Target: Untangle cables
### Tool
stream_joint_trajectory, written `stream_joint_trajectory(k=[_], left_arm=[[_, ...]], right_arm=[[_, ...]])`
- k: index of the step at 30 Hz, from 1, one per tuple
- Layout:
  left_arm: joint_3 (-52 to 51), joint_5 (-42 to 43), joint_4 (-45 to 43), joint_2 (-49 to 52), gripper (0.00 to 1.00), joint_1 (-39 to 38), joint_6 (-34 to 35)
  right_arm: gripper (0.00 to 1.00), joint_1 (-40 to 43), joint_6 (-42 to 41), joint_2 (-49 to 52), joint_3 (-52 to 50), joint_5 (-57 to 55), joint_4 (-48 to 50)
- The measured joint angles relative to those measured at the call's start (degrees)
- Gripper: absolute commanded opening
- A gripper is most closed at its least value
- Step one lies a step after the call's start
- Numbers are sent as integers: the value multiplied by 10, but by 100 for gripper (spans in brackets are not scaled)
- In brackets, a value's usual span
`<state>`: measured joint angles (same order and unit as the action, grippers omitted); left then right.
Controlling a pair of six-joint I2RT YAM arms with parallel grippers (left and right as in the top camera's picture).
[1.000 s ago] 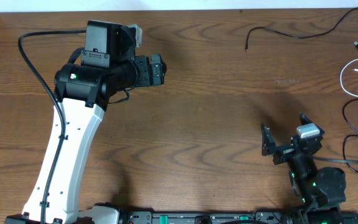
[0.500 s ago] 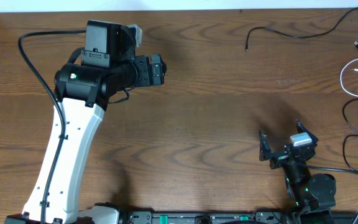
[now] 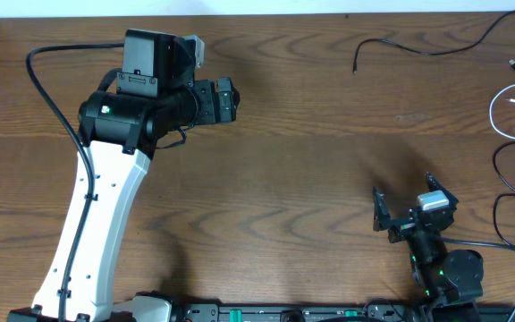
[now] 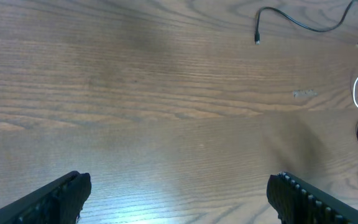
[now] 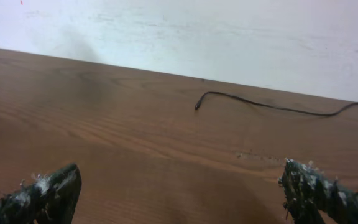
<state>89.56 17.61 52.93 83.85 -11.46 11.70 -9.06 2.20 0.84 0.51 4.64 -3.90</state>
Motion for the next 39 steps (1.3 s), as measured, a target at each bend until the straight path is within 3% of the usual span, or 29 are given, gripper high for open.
stream_joint_trajectory(k=[7, 24, 32, 39], left_arm=[[0, -2, 0, 0, 96, 0, -2], [-34, -97, -30, -33, 96, 0, -17], [-187, -107, -158, -192, 96, 1, -60], [-448, -110, -370, -398, 96, 26, -84]], right_arm=[[99, 0, 0, 0, 0, 0, 0], [99, 0, 2, 0, 0, 0, 0], [99, 0, 2, 0, 0, 0, 0], [99, 0, 2, -2, 0, -2, 0]])
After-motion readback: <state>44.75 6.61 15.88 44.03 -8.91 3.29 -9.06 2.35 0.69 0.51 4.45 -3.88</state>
